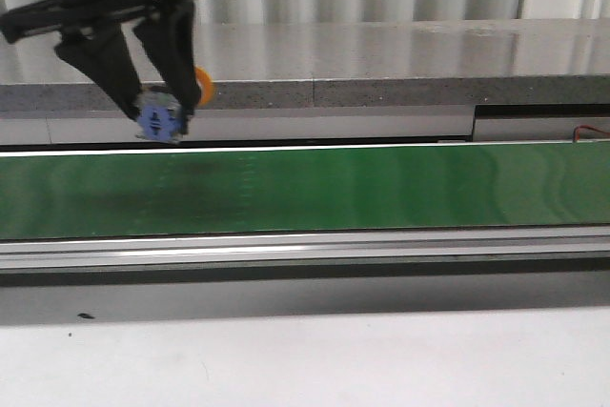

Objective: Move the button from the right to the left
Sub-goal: 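Lift the button with the left gripper and carry it over the blue tray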

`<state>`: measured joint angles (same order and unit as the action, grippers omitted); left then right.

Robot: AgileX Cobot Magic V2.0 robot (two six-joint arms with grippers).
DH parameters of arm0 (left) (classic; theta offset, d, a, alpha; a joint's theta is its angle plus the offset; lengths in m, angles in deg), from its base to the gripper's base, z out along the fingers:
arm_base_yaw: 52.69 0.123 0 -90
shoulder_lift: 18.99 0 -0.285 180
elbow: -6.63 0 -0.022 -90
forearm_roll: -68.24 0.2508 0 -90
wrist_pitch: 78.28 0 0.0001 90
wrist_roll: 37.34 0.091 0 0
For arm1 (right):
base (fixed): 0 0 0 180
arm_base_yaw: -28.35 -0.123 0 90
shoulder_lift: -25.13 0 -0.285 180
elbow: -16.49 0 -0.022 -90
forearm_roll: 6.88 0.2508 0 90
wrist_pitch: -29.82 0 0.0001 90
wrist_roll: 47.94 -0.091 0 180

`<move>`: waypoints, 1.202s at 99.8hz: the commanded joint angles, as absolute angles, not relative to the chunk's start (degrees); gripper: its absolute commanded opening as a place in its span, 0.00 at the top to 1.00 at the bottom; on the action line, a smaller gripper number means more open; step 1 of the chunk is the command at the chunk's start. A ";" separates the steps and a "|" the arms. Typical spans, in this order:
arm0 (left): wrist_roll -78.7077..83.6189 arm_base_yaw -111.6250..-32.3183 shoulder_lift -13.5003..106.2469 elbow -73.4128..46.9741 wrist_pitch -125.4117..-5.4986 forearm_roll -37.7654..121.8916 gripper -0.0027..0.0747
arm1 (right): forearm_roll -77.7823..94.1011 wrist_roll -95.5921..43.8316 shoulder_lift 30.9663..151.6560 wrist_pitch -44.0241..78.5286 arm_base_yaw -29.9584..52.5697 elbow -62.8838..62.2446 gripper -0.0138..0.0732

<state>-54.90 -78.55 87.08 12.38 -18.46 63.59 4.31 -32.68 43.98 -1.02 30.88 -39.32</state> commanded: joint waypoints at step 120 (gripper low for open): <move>-27.65 -30.51 93.19 14.07 -12.26 70.37 0.90 | 4.10 -32.30 44.47 3.67 30.81 -37.82 0.92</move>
